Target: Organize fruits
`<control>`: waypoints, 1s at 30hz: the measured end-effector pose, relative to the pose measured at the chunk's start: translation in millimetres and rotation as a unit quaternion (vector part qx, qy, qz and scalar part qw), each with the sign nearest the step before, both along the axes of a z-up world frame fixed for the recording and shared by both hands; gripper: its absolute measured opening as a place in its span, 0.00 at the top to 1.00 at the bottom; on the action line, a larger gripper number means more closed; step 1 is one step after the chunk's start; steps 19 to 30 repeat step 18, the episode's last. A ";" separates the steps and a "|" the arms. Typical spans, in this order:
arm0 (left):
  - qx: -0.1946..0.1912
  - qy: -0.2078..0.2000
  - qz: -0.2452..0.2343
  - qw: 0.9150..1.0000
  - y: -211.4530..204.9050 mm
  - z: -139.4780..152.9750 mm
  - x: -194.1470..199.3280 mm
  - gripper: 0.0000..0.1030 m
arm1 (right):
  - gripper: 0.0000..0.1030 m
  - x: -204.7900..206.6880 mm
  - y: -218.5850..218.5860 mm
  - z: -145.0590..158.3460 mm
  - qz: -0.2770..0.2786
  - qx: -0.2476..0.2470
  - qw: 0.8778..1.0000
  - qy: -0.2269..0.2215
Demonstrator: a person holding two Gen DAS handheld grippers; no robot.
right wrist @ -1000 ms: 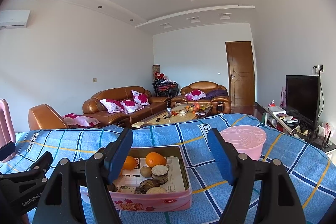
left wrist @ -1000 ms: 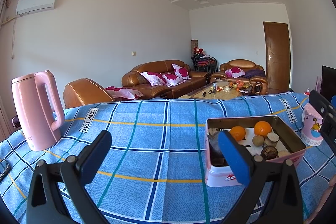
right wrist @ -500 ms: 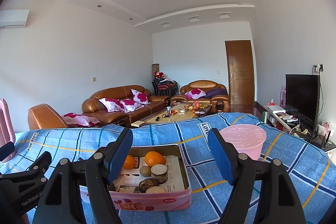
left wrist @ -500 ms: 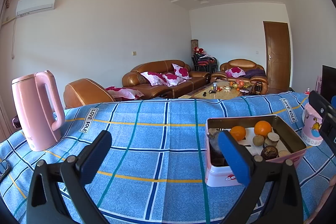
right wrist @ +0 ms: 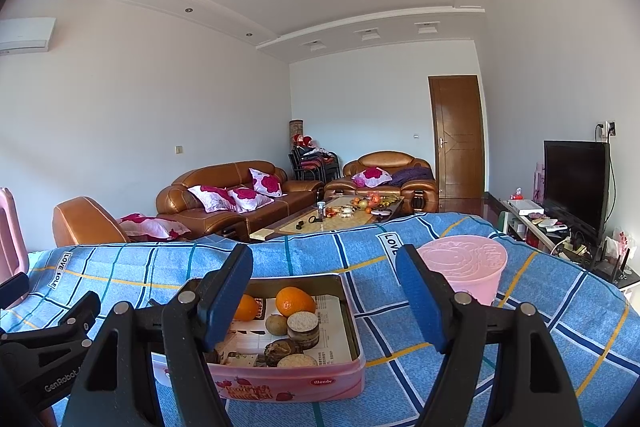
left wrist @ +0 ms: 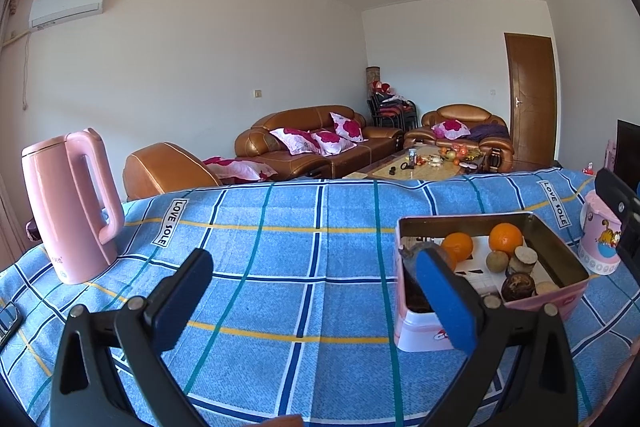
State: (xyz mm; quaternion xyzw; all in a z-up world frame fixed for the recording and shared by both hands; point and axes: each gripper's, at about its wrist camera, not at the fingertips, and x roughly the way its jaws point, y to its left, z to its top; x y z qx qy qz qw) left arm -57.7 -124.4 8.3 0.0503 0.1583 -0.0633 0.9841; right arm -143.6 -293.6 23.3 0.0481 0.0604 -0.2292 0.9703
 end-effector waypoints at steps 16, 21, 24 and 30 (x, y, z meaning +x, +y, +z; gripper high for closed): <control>-0.001 0.009 -0.009 1.000 -1.0 -0.3 1.9 0.00 | 0.27 -2.1 0.5 -1.1 -0.002 0.001 1.000 0.003; 0.001 0.013 -0.011 1.000 -2.3 -0.3 2.2 0.00 | 0.27 -0.3 0.9 -0.1 -0.002 0.001 1.000 0.005; 0.001 0.013 -0.011 1.000 -2.3 -0.3 2.2 0.00 | 0.27 -0.3 0.9 -0.1 -0.002 0.001 1.000 0.005; 0.001 0.013 -0.011 1.000 -2.3 -0.3 2.2 0.00 | 0.27 -0.3 0.9 -0.1 -0.002 0.001 1.000 0.005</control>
